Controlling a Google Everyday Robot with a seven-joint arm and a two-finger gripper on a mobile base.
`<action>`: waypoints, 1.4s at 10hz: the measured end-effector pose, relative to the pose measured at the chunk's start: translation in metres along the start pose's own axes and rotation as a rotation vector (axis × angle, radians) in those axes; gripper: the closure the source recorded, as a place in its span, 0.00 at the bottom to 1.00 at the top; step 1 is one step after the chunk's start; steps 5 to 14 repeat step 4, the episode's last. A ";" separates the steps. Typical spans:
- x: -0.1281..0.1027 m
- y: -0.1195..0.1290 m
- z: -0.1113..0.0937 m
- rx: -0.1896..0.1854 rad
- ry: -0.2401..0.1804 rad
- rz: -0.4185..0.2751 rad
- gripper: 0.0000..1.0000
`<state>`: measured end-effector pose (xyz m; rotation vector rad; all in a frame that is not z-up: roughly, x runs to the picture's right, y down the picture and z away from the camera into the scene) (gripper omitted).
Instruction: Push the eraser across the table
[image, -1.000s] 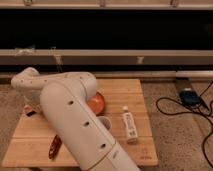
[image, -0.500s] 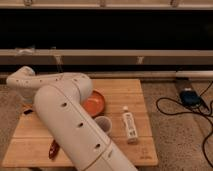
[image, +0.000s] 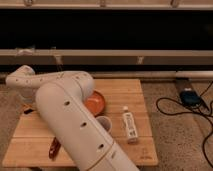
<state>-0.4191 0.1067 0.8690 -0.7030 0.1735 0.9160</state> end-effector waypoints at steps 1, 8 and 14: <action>0.008 -0.004 -0.007 -0.003 -0.007 0.000 0.62; 0.023 -0.007 -0.021 -0.024 -0.028 -0.006 0.38; 0.023 -0.007 -0.021 -0.024 -0.028 -0.006 0.38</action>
